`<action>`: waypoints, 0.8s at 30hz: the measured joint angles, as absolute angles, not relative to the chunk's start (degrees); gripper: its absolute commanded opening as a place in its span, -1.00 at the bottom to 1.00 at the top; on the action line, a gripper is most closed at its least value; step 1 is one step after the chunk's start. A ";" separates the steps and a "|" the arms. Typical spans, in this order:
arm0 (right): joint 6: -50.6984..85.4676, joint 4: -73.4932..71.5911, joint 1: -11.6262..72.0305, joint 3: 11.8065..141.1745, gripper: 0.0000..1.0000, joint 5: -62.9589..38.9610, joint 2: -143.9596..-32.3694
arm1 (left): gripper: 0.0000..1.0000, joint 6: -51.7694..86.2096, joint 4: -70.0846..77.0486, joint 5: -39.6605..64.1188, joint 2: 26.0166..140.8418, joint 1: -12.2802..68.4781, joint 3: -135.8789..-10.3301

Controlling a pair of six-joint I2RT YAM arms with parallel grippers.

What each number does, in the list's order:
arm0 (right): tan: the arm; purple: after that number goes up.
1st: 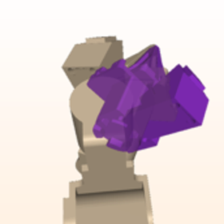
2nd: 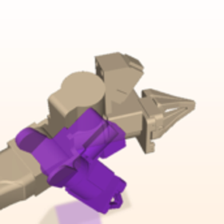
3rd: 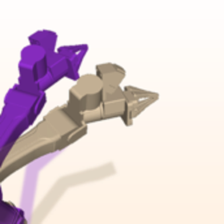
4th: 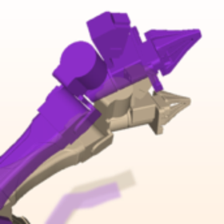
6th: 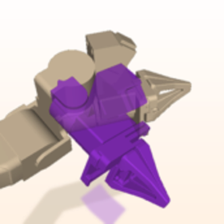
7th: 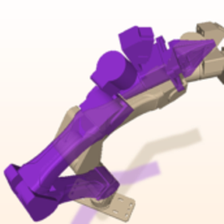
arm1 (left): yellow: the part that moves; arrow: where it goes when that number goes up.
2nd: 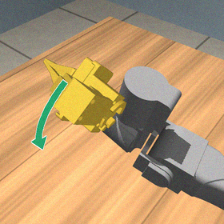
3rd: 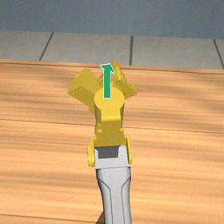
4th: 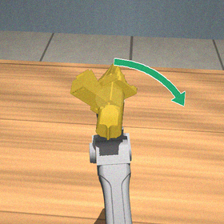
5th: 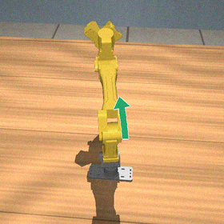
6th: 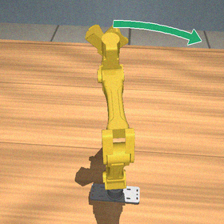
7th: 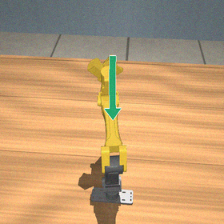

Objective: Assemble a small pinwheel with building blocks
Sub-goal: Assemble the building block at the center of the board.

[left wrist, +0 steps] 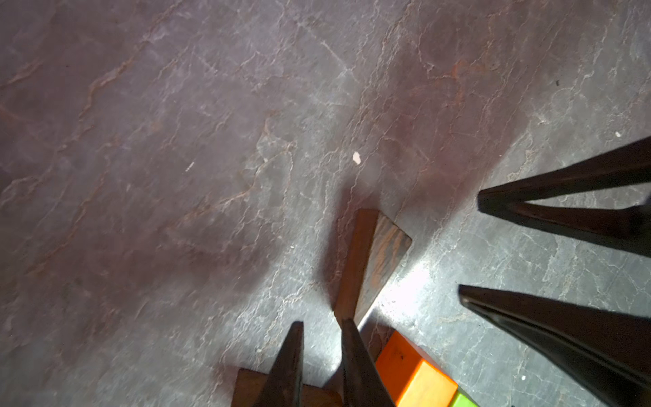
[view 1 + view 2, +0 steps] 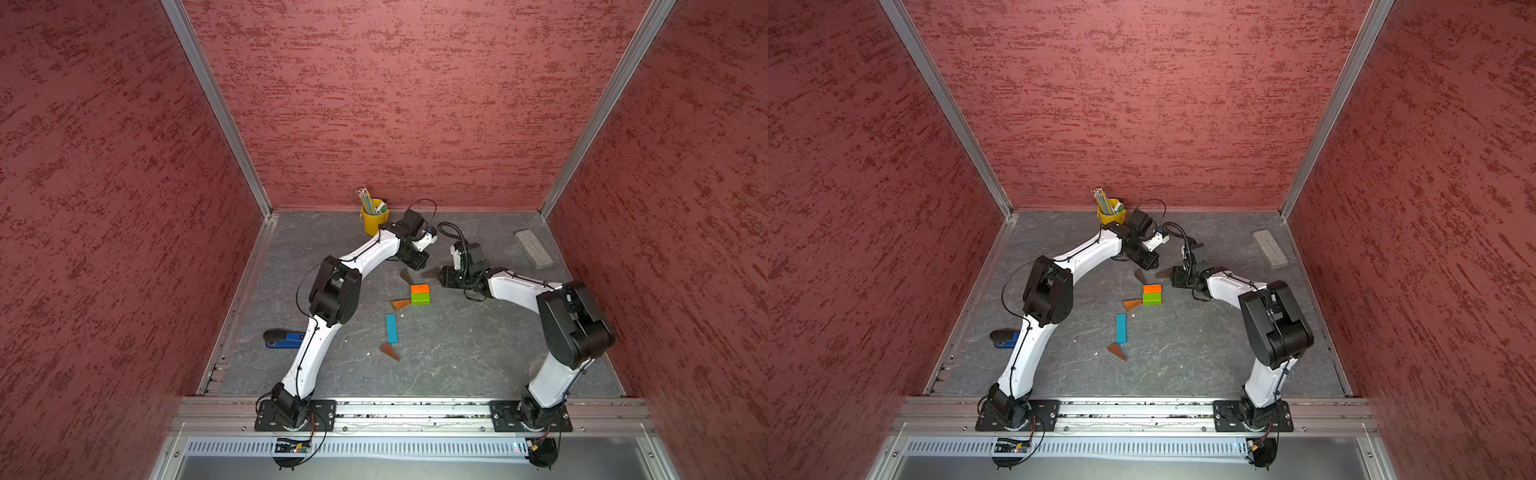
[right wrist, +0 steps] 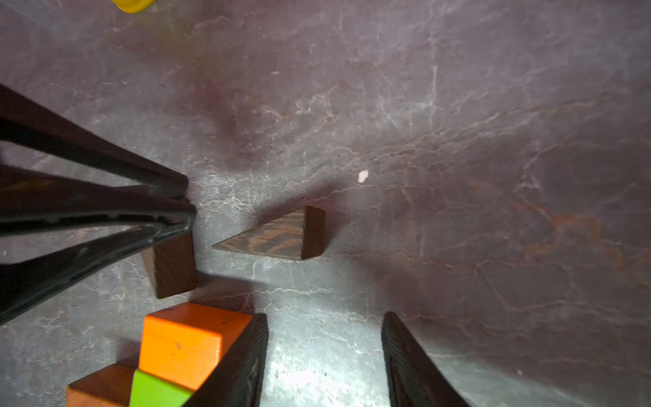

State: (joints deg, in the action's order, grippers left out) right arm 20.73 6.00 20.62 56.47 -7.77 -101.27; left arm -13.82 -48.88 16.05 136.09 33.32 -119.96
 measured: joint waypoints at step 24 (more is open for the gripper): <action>21.21 7.18 20.80 60.36 0.22 -5.08 -104.97 | -0.56 -13.85 -49.71 17.52 139.87 34.04 -120.86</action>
State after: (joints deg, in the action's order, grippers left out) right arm 21.21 7.18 20.80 60.36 -5.08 -104.97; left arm -13.85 -49.71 17.52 139.87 34.04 -120.86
